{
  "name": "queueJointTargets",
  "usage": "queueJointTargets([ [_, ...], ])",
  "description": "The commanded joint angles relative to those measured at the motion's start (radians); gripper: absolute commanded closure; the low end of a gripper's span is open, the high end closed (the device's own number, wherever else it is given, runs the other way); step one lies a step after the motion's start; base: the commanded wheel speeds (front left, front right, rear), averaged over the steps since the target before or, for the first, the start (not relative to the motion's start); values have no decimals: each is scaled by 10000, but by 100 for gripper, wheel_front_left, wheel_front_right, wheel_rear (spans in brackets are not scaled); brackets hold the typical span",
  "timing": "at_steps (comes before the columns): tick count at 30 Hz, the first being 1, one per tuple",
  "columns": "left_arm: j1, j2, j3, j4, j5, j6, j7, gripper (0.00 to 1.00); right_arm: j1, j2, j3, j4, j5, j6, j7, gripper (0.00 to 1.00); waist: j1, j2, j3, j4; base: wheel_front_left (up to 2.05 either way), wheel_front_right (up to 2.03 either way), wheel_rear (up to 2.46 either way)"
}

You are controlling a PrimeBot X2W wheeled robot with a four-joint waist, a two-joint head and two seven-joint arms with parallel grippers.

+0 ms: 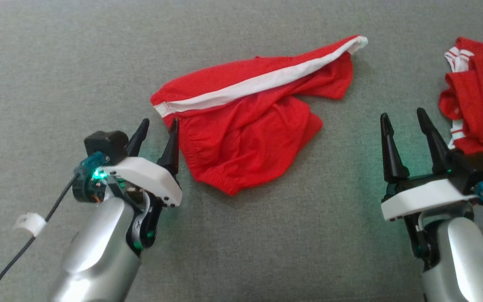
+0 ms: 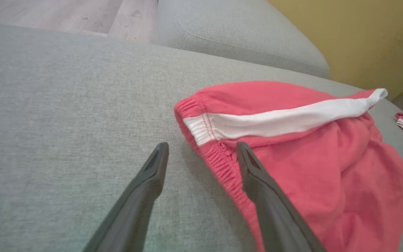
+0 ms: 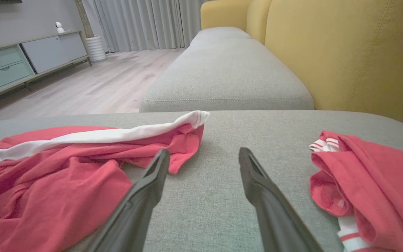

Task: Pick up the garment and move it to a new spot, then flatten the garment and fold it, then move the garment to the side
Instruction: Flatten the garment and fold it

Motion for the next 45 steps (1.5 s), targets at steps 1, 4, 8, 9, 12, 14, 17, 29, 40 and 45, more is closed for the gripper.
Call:
queueJointTargets([
  [1,-487,120,400,-179,-89,-95,-109,0,-303,-47,182,-322,-69,-7,-69,0,-3,0,169,-136,0,0,0],
  [4,-701,34,441,-2,-173,-233,-259,0,-355,-47,134,-305,-82,-7,-105,0,-3,0,274,-186,0,0,0],
  [8,-900,-37,446,112,-192,-329,-450,0,-427,-47,80,-258,-91,-7,-143,0,-3,0,339,-218,0,0,0],
  [9,-928,-50,441,118,-198,-361,-495,0,-443,-47,70,-250,-92,-7,-149,0,-3,0,349,-221,0,0,0],
  [12,-986,-100,414,113,-215,-417,-590,0,-501,-47,43,-240,-97,-7,-155,0,-3,0,382,-217,0,0,0],
  [14,-1014,-131,411,111,-251,-439,-611,0,-567,-47,43,-229,-107,-7,-138,0,-3,0,408,-219,0,0,0],
  [17,-1086,-146,434,152,-297,-456,-648,22,-756,-47,99,-221,-130,-7,-57,0,-3,0,484,-241,0,0,0],
  [29,-1512,-268,585,225,-418,-509,-1079,62,-2531,-47,202,124,-787,-7,927,0,-3,0,842,-265,0,0,0],
  [40,-1328,-419,459,76,-398,-529,-1473,100,-4396,-465,230,1725,103,-7,2431,0,-3,0,950,26,0,0,0],
  [45,-1319,-505,313,17,-357,-531,-1511,100,-5311,-679,394,2862,417,-7,2755,0,-3,0,1050,217,0,0,0],
])
